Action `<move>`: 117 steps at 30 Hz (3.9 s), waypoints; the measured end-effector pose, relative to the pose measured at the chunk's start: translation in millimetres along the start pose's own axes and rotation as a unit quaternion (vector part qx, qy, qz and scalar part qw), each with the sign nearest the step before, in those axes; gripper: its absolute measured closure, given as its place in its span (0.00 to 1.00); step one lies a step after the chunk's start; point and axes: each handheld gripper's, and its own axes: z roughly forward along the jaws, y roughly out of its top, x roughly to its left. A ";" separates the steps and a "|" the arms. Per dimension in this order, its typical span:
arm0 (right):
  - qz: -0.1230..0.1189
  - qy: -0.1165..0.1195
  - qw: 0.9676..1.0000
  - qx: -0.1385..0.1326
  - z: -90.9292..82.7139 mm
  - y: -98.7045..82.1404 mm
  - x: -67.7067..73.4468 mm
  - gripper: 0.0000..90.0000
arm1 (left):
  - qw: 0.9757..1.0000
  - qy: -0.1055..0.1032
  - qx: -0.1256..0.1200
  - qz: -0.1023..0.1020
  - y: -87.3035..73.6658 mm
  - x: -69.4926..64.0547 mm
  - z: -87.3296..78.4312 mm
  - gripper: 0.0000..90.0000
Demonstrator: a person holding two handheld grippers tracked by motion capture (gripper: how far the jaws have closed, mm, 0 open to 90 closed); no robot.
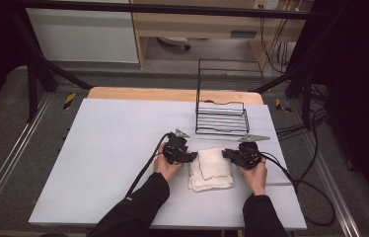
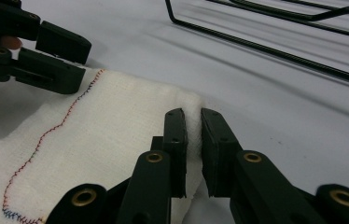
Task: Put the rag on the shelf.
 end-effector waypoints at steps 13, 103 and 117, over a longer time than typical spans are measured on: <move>-0.003 -0.003 1.000 0.007 2.8 -1.1 0.1 0.89 | 1.000 -0.015 0.014 -0.003 0.6 -4.8 5.2 0.81; -0.051 -0.002 0.987 -0.155 -79.5 26.5 33.8 0.92 | 0.984 -0.032 -0.170 0.045 23.1 -34.7 -82.1 0.93; -0.061 -0.012 0.979 -0.196 -93.1 35.4 43.9 0.92 | 0.977 -0.030 -0.206 0.047 31.1 -37.3 -96.2 0.93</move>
